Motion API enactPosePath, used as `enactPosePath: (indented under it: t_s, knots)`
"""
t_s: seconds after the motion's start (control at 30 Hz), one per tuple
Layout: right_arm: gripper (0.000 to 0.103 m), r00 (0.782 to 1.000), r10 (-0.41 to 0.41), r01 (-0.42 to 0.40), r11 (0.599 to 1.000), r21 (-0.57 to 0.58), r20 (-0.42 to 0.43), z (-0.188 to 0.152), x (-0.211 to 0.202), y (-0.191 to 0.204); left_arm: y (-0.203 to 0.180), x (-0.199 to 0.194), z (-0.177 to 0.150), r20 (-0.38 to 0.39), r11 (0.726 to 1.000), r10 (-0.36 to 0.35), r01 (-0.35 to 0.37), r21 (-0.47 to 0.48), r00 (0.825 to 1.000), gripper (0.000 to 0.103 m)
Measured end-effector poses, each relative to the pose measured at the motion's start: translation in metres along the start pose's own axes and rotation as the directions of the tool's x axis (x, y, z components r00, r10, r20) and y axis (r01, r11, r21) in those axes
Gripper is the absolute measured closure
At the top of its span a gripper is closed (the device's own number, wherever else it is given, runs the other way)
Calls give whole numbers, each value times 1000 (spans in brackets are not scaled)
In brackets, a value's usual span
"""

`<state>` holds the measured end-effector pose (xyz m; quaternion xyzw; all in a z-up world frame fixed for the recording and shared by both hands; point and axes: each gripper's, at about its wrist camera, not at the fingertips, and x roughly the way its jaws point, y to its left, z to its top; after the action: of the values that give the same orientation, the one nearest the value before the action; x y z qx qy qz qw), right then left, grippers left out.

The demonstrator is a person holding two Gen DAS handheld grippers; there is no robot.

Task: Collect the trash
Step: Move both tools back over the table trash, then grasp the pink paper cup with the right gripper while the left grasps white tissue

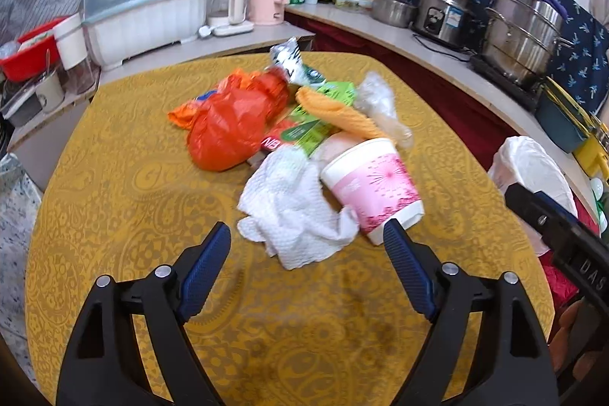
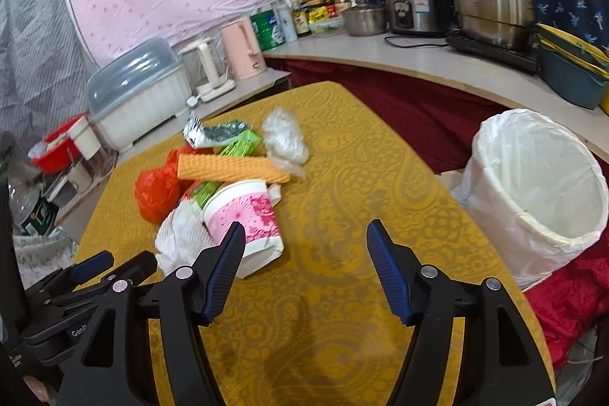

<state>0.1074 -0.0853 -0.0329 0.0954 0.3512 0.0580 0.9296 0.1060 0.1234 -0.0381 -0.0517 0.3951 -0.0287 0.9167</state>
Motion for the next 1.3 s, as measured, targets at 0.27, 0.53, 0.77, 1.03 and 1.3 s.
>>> enactPosePath:
  t_s: [0.27,0.53,0.77,1.03,1.3]
  knots:
    - [34,996,45,-48,998,-41,-77,-5,44,25,23,27,3,-47,999,19,-22,-46,999,22]
    - [31,987,75,-83,995,-53,-140,-7,82,40,48,55,6,-100,993,8,-20,-116,995,22]
    - [30,982,80,-92,994,-62,-172,-7,109,45,60,76,6,-140,988,-6,-15,-153,990,22]
    - [29,974,120,-128,991,-31,-193,-8,126,43,66,87,5,-147,987,-7,-17,-159,989,22]
    - [67,959,206,-214,977,-21,-195,-10,118,48,61,85,5,-145,989,-24,2,-151,989,20]
